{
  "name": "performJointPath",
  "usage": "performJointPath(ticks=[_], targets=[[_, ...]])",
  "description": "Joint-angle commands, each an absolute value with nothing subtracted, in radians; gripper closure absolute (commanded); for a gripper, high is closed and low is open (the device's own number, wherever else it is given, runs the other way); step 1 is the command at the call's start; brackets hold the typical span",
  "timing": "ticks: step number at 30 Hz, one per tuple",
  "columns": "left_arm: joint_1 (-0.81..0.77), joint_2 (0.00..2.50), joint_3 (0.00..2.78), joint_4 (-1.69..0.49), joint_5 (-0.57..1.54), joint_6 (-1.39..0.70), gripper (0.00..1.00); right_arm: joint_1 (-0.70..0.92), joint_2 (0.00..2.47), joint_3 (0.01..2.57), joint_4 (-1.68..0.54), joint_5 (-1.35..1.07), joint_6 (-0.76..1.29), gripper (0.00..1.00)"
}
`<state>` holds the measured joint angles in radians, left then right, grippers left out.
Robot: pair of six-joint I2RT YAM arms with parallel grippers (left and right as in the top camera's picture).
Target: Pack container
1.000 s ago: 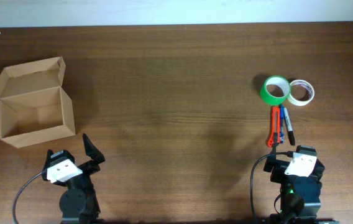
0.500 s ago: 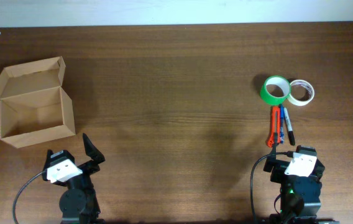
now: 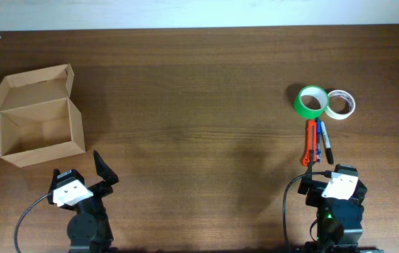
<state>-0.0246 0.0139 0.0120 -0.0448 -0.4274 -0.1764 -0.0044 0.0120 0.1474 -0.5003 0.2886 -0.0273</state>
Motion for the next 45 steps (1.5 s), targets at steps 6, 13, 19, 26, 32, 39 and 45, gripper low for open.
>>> performJointPath(ticks=[6, 13, 19, 26, 32, 39, 45], targets=[[-0.019, 0.005, 0.009, -0.046, -0.434, -0.171, 0.0, -0.013, 0.002, 0.14, -0.501, 0.3, -0.025, 0.01], [-0.019, 0.005, 0.009, -0.054, -0.13, -0.171, 0.0, -0.013, 0.002, 0.14, -0.501, 0.3, -0.025, 0.01], [-0.019, 0.029, 0.009, -0.064, -0.075, -0.171, 0.0, -0.013, 0.002, 0.14, -0.488, 0.294, -0.025, 0.01], [-0.018, 0.048, 0.074, -0.136, -0.067, -0.171, 0.0, -0.013, 0.007, 0.165, -0.407, 0.019, -0.024, 0.01], [-0.019, 0.304, 0.294, -0.249, -0.067, -0.162, 0.0, -0.014, 0.108, 0.244, -0.409, -0.023, -0.014, 0.01], [-0.018, 0.833, 0.729, -0.324, -0.067, -0.07, 0.0, -0.015, 0.399, 0.36, -0.345, -0.08, -0.081, 0.01], [0.01, 1.296, 1.208, -0.519, -0.067, -0.051, 0.0, -0.072, 0.824, 0.635, -0.341, -0.1, -0.165, 0.01]])
